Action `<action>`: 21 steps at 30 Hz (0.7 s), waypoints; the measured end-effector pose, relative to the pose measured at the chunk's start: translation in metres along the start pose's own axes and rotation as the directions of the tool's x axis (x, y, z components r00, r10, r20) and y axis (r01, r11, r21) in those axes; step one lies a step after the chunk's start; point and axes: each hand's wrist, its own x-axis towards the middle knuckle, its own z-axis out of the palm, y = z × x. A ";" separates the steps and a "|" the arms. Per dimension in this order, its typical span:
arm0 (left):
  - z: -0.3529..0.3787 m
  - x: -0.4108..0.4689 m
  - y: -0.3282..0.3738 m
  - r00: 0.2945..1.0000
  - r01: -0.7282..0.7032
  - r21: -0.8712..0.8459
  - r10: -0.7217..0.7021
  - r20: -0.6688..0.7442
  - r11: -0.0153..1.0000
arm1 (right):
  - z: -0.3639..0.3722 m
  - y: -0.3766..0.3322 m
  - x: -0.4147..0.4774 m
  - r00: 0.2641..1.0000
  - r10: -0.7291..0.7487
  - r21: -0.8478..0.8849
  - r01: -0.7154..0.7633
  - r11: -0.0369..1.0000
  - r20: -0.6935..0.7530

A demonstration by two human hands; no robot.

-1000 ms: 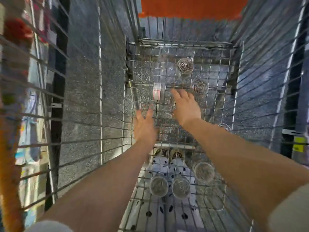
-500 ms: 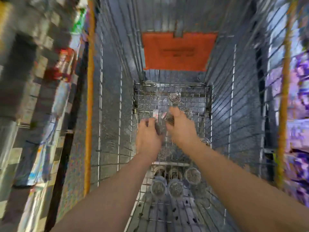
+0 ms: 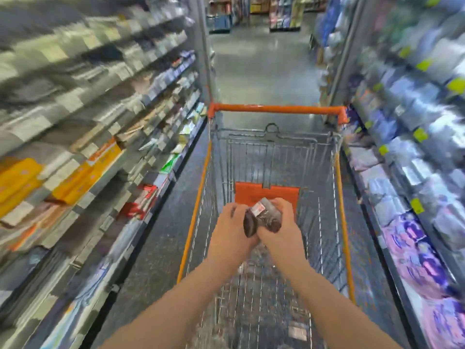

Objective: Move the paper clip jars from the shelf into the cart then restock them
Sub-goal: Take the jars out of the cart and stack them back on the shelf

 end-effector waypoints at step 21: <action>-0.311 -0.211 -0.030 0.781 0.349 0.185 -0.176 -0.600 0.919 | 0.166 -0.247 -0.124 0.555 -0.624 0.391 0.489 0.780 0.550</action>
